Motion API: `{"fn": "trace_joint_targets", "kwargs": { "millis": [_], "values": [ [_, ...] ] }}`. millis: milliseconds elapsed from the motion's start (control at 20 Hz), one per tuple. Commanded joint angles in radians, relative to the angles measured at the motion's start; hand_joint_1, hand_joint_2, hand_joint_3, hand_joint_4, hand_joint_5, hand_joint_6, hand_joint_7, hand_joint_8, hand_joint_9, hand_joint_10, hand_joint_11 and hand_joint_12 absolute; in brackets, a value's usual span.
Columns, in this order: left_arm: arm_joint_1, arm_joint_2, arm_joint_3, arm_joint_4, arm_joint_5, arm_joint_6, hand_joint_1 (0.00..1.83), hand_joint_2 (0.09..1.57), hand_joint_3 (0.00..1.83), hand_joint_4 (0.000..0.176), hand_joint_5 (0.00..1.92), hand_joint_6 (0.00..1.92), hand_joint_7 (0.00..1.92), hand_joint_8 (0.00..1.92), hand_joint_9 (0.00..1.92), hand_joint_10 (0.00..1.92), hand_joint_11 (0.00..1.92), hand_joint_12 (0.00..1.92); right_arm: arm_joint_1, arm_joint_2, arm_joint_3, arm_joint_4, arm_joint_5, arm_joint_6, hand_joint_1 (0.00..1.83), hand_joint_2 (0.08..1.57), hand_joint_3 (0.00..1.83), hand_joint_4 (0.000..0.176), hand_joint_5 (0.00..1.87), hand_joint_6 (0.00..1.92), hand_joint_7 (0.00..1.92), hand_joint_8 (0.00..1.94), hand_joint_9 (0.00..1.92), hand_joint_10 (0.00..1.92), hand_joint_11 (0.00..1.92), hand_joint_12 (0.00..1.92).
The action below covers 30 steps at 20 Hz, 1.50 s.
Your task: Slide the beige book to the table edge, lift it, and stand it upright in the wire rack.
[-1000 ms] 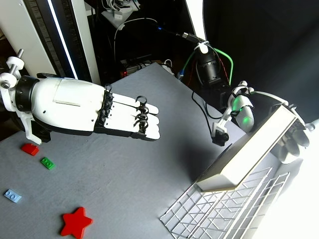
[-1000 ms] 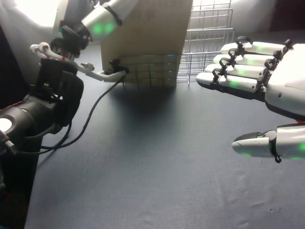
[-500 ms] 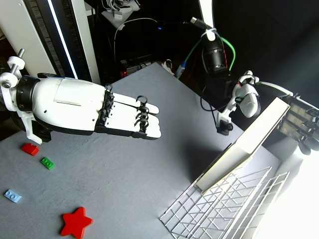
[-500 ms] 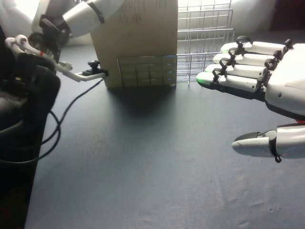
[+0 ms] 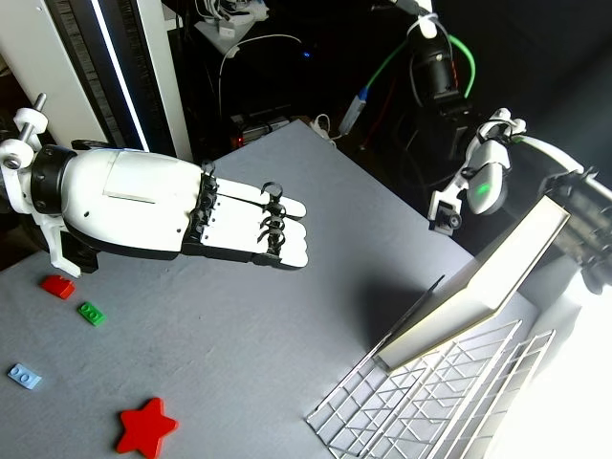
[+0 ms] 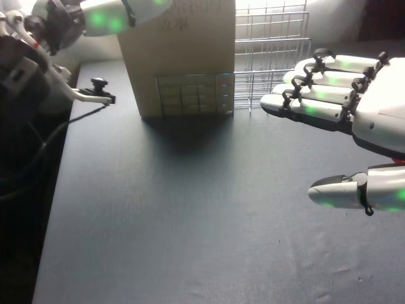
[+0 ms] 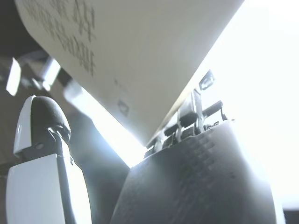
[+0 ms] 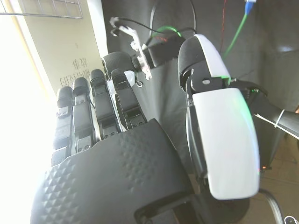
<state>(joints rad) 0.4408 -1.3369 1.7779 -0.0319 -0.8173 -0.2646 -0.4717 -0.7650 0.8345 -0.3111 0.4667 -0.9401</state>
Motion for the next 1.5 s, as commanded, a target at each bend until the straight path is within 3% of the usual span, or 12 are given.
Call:
{"fn": "trace_joint_targets", "kwargs": {
  "millis": [0, 150, 300, 350, 450, 600, 750, 900, 1200, 1350, 1400, 1450],
  "values": [
    [-0.019, 0.024, -0.002, -0.016, -0.078, -0.002, 0.79, 0.98, 0.00, 0.090, 0.14, 0.00, 0.12, 0.01, 0.15, 0.01, 0.00, 0.46, 0.012, 0.001, 0.001, 0.017, 0.113, 0.002, 0.04, 1.20, 0.00, 0.000, 0.03, 0.00, 0.09, 0.00, 0.11, 0.00, 0.00, 0.17],
    [-0.063, 0.077, -0.039, 0.012, -0.043, 0.044, 0.75, 1.00, 0.00, 0.089, 0.11, 0.00, 0.10, 0.00, 0.15, 0.00, 0.00, 0.39, 0.012, 0.001, 0.001, 0.017, 0.108, 0.002, 0.06, 1.19, 0.00, 0.000, 0.03, 0.00, 0.09, 0.00, 0.09, 0.00, 0.00, 0.14],
    [-0.113, 0.110, -0.048, 0.059, -0.011, 0.062, 0.77, 0.99, 0.00, 0.087, 0.16, 0.01, 0.09, 0.00, 0.14, 0.00, 0.00, 0.25, 0.012, 0.001, 0.001, 0.017, 0.104, -0.003, 0.10, 1.16, 0.00, 0.000, 0.07, 0.01, 0.12, 0.00, 0.13, 0.01, 0.00, 0.33],
    [-0.135, 0.125, -0.055, 0.108, 0.027, 0.062, 0.78, 0.99, 0.00, 0.080, 0.17, 0.01, 0.09, 0.00, 0.13, 0.00, 0.00, 0.30, 0.012, 0.001, 0.001, 0.017, 0.104, -0.012, 0.08, 1.17, 0.00, 0.000, 0.06, 0.00, 0.11, 0.00, 0.11, 0.00, 0.00, 0.29],
    [-0.178, 0.166, -0.082, 0.215, 0.118, 0.062, 0.76, 0.99, 0.00, 0.076, 0.17, 0.00, 0.12, 0.00, 0.17, 0.01, 0.00, 0.67, 0.011, 0.001, 0.001, 0.017, 0.103, -0.018, 0.11, 1.16, 0.00, 0.000, 0.07, 0.00, 0.11, 0.00, 0.11, 0.00, 0.00, 0.22],
    [-0.213, 0.240, -0.141, 0.356, 0.247, 0.062, 0.72, 1.00, 0.00, 0.080, 0.12, 0.00, 0.13, 0.01, 0.18, 0.01, 0.00, 0.72, 0.012, 0.001, 0.001, 0.017, 0.102, -0.018, 0.11, 1.15, 0.00, 0.001, 0.09, 0.00, 0.11, 0.00, 0.11, 0.00, 0.00, 0.15],
    [-0.253, 0.301, -0.204, 0.460, 0.333, 0.062, 0.68, 0.99, 0.00, 0.076, 0.16, 0.01, 0.21, 0.01, 0.21, 0.01, 0.00, 0.72, 0.012, 0.001, 0.001, 0.021, 0.085, -0.017, 0.08, 1.15, 0.00, 0.000, 0.12, 0.01, 0.16, 0.01, 0.15, 0.01, 0.00, 0.32],
    [-0.295, 0.370, -0.268, 0.538, 0.409, 0.062, 0.62, 1.01, 0.00, 0.068, 0.19, 0.01, 0.23, 0.00, 0.23, 0.01, 0.00, 0.73, 0.012, 0.004, 0.002, 0.038, 0.085, -0.018, 0.01, 1.18, 0.01, 0.000, 0.07, 0.00, 0.16, 0.00, 0.13, 0.00, 0.00, 0.10],
    [-0.300, 0.471, -0.369, 0.555, 0.539, 0.127, 0.41, 1.10, 0.01, 0.040, 0.47, 0.03, 0.57, 0.02, 0.51, 0.05, 0.00, 1.06, 0.012, 0.010, 0.008, 0.094, 0.082, -0.018, 0.00, 1.18, 0.00, 0.000, 0.40, 0.03, 0.43, 0.01, 0.37, 0.02, 0.00, 0.62],
    [-0.263, 0.520, -0.425, 0.554, 0.579, 0.145, 0.35, 1.14, 0.01, 0.033, 0.61, 0.04, 0.69, 0.04, 0.66, 0.11, 0.00, 1.32, 0.015, 0.010, 0.024, 0.141, 0.077, -0.017, 0.02, 1.19, 0.00, 0.000, 0.54, 0.02, 0.63, 0.02, 0.58, 0.04, 0.00, 1.08],
    [-0.254, 0.536, -0.445, 0.554, 0.581, 0.145, 0.35, 1.16, 0.01, 0.003, 0.73, 0.05, 0.80, 0.05, 0.68, 0.30, 0.00, 1.42, 0.017, 0.010, 0.024, 0.142, 0.069, -0.017, 0.03, 1.19, 0.00, 0.000, 0.63, 0.04, 0.72, 0.02, 0.68, 0.06, 0.07, 1.11],
    [-0.246, 0.556, -0.470, 0.554, 0.609, 0.145, 0.37, 1.17, 0.00, 0.000, 0.86, 0.08, 0.94, 0.14, 0.65, 0.73, 0.06, 1.58, 0.019, 0.010, 0.024, 0.143, 0.062, -0.017, 0.03, 1.20, 0.00, 0.000, 0.72, 0.07, 0.81, 0.05, 0.78, 0.10, 0.18, 1.18]
  ]
}}
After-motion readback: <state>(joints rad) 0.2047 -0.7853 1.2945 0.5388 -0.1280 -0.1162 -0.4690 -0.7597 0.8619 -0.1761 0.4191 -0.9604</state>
